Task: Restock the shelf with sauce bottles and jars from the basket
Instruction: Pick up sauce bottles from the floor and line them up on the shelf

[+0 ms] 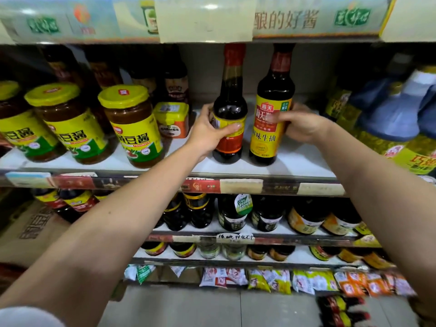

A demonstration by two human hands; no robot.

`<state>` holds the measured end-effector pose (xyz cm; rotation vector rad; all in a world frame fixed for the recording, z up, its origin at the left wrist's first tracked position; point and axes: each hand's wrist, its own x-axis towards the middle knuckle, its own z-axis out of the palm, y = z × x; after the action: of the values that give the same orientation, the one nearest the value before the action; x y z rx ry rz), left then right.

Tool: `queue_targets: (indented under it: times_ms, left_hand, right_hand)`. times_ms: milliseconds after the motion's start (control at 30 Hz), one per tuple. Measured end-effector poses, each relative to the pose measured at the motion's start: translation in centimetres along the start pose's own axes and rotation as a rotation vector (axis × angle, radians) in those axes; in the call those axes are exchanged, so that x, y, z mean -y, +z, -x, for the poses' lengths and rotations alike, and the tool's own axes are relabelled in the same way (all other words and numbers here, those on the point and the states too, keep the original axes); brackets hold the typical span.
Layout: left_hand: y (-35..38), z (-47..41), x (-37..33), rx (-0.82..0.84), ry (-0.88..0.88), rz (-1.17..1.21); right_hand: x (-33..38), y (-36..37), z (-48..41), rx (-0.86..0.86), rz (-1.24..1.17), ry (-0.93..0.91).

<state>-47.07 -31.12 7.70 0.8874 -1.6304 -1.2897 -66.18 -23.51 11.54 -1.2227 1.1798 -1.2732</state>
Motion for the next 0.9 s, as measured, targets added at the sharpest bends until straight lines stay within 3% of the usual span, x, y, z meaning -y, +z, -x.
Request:
queue_targets:
  times_ms: [267,500,600,767,900]
  left_hand:
    - [0.3,0.8,0.1,-0.023,0.02,-0.059]
    - [-1.7,1.2,1.8,0.227,0.028,-0.279]
    - [-0.9,1.3,2.8,0.205,-0.026,-0.229]
    - [1.2,1.7,4.2,0.022,0.036,-0.474]
    - [0.0,1.4,3.6,0.221,-0.094,-0.251]
  right_hand:
    - [0.0,-0.7,1.2,0.068,0.009,0.06]
    - [-4.0,-0.4,3.1,-0.206,0.398,-0.004]
    - [-6.3,0.6,3.4,-0.266,0.468,-0.049]
    - [-7.8,1.5,3.3,-0.453,0.578,-0.079]
    - [-8.0,1.0,3.2,-0.418,0.566,-0.059]
